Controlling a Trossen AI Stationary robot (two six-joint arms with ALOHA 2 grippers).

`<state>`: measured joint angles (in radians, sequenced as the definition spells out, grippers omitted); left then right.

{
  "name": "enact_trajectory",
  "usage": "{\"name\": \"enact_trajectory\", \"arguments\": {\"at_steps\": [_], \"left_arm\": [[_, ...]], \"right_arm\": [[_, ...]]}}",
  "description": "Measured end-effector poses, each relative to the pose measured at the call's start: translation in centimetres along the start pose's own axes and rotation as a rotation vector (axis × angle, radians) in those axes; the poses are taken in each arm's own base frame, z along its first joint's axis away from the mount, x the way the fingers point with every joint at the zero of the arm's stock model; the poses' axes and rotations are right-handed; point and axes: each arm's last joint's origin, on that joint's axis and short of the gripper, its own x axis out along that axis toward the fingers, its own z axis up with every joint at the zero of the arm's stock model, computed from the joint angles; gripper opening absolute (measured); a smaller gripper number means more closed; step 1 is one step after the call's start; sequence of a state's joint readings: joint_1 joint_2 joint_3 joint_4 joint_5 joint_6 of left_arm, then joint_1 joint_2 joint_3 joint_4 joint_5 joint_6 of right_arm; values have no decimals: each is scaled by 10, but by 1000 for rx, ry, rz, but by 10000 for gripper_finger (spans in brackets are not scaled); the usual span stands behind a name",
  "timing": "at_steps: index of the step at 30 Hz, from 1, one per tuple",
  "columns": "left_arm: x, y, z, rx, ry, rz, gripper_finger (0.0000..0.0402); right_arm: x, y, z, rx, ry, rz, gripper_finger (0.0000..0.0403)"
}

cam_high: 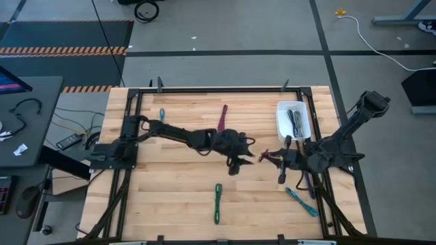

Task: Pick and place USB-C Cables
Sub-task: Put the bottom pink charger cable into the white bin

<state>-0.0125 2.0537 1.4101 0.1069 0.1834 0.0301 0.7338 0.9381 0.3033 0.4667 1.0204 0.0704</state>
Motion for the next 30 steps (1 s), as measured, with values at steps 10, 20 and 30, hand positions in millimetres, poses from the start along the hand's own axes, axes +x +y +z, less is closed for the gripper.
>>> {"name": "enact_trajectory", "arguments": {"at_steps": [10,20,30], "left_arm": [[-63,-42,-80,-78,454,515,209],[-131,-113,-152,-281,9,779,177],[-143,-141,-154,-237,-174,834,172]], "right_arm": [[-26,-19,74,-2,-48,-458,16],[-36,-94,132,115,-60,-744,16],[-40,-92,115,211,-99,-689,16]]}}
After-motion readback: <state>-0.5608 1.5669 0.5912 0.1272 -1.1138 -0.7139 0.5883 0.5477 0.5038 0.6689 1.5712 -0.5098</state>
